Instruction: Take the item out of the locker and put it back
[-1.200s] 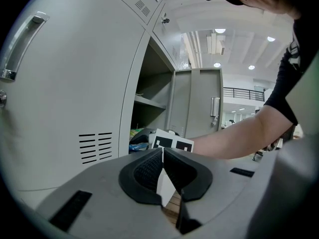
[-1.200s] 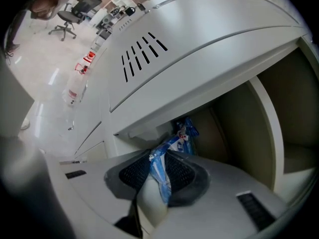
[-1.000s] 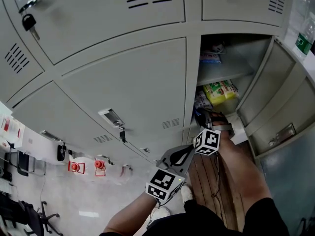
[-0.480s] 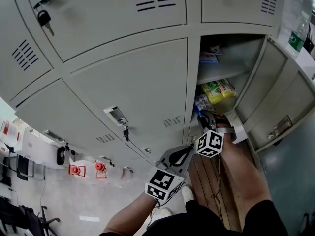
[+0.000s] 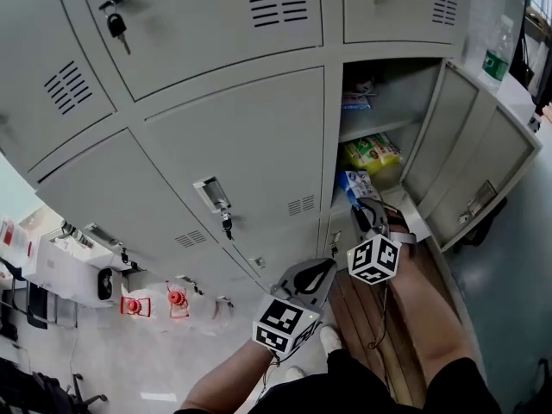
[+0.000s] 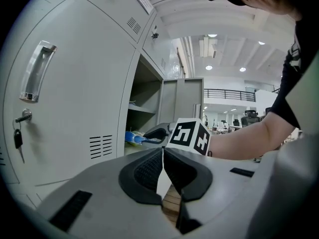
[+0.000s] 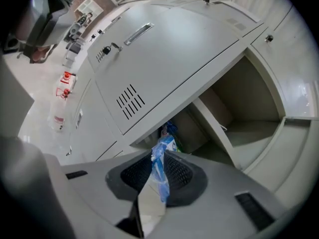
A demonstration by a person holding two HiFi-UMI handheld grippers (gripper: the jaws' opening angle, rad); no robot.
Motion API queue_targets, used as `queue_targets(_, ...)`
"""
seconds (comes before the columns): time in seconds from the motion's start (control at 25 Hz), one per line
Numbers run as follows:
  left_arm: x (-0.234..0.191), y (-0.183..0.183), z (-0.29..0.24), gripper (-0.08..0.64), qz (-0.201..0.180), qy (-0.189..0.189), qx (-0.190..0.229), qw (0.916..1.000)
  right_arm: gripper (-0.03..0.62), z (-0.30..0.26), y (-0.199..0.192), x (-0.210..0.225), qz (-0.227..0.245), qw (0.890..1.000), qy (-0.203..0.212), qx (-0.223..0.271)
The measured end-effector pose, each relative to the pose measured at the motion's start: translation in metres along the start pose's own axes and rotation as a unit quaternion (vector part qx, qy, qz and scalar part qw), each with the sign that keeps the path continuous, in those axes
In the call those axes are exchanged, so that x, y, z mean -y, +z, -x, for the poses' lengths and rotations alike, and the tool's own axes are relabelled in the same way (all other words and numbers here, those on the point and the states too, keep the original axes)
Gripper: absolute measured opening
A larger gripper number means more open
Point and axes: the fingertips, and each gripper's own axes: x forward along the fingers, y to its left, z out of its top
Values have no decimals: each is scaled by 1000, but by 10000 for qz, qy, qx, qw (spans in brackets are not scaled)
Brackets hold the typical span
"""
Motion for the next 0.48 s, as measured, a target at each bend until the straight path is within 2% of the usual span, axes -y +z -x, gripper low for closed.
queue_targets(0.48,41,-2,62,21,-125,-297,133,9994,124,105,30,-26,-567,9978,-333,85)
